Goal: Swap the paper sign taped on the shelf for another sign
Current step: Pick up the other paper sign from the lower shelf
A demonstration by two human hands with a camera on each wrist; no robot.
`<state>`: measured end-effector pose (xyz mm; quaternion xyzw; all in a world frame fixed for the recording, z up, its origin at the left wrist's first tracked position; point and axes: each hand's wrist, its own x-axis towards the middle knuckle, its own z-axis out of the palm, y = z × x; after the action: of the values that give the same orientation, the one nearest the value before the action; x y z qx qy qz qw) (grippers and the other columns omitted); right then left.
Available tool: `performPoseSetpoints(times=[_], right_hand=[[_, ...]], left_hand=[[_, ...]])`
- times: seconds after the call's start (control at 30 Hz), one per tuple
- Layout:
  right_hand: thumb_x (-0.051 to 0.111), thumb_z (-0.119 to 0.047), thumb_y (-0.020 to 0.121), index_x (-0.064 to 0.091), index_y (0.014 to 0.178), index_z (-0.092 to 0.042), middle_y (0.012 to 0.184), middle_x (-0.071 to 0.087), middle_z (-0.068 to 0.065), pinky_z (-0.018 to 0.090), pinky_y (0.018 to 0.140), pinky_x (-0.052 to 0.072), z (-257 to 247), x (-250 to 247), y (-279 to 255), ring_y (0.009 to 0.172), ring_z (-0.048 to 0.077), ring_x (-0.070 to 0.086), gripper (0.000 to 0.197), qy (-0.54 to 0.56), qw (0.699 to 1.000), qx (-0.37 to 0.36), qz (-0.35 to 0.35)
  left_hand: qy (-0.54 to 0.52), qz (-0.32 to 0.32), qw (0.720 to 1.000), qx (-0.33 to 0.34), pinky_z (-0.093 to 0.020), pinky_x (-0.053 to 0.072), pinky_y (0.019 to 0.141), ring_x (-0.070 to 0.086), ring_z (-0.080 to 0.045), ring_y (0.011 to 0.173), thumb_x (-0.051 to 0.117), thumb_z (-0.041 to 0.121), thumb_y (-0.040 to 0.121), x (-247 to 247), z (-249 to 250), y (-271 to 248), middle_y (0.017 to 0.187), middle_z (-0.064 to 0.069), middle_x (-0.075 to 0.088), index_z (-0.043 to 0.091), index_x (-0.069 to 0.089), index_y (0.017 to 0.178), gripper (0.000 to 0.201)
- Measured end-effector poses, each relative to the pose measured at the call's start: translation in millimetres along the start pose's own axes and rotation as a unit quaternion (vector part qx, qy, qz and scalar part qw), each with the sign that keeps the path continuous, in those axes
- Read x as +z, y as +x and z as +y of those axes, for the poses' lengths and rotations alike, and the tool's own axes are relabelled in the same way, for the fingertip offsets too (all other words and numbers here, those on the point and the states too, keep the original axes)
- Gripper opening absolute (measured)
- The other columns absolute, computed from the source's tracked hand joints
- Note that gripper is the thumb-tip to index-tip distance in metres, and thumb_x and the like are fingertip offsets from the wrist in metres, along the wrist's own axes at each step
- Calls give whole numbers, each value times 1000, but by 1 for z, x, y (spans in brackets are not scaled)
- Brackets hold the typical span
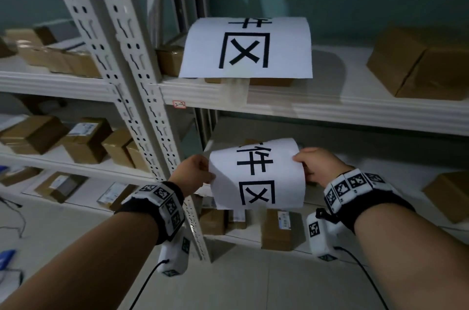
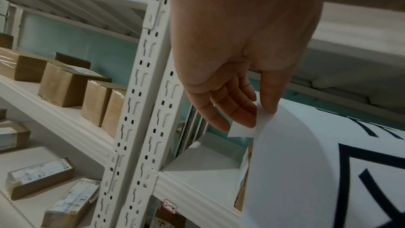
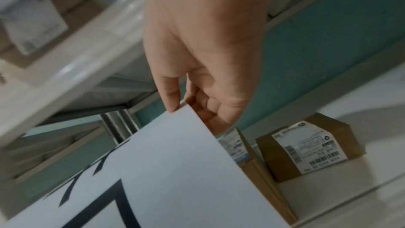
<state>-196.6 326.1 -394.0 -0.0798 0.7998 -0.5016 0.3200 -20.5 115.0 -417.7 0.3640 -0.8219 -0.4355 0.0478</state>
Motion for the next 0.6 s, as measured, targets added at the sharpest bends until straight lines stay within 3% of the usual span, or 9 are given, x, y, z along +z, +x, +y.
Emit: performPoseSetpoints(times=[0.1, 0.17, 0.23, 0.3, 0.37, 0.5, 0.6], right_hand=[[59, -8, 84, 59, 77, -14, 97, 59, 15, 46, 96, 46, -8, 22, -27, 93, 28, 56, 9, -27, 999, -3, 18], [60, -8, 83, 56, 75, -18, 92, 59, 11, 46, 97, 46, -15, 41, -46, 92, 26, 55, 13, -37, 999, -8, 22], [58, -10, 83, 61, 81, -11, 94, 61, 16, 47, 98, 48, -26, 67, -75, 94, 31, 58, 4, -71, 997, -20, 10], [54, -9, 85, 62, 83, -4, 89, 61, 18, 42, 89, 49, -44, 94, -109, 91, 33, 60, 10, -99, 994, -38, 9], [51, -6, 85, 58, 74, -7, 77, 57, 13, 37, 77, 45, -62, 121, -139, 82, 29, 56, 13, -107, 993, -58, -1], [48, -6, 79, 48, 64, -13, 73, 48, 13, 34, 68, 37, -103, 175, -185, 74, 25, 48, 17, -116, 988, -105, -14], [47, -8, 84, 44, 63, -14, 69, 45, 9, 28, 61, 35, -137, 216, -221, 66, 22, 45, 22, -141, 977, -155, -29]], left_hand=[[20, -13, 1000, 8, -27, 50, 64, 59, -15, 71, 66, 10, 82, -29, -15, -28, 82, -2, 64, 12, 60, 94, 14], [34, -22, 999, 2, -32, 55, 73, 61, -17, 74, 66, 14, 83, -52, -29, -46, 81, -2, 65, 14, 61, 91, 10], [38, -37, 998, -19, -36, 56, 81, 63, -19, 78, 67, 18, 83, -78, -46, -69, 85, -4, 67, 13, 63, 95, 14], [41, -44, 998, -31, -35, 55, 81, 62, -18, 79, 66, 21, 84, -106, -61, -91, 89, -5, 67, 11, 63, 98, 17], [61, -39, 997, -37, -33, 53, 80, 62, -18, 82, 63, 24, 86, -134, -72, -111, 93, -6, 67, 10, 63, 102, 21], [108, -54, 991, -61, -30, 51, 81, 59, -15, 81, 61, 29, 88, -197, -89, -148, 87, -1, 64, 10, 64, 109, 29], [99, -80, 987, -94, -31, 50, 84, 59, -17, 94, 61, 32, 88, -243, -107, -177, 109, -6, 65, 10, 62, 116, 35]])
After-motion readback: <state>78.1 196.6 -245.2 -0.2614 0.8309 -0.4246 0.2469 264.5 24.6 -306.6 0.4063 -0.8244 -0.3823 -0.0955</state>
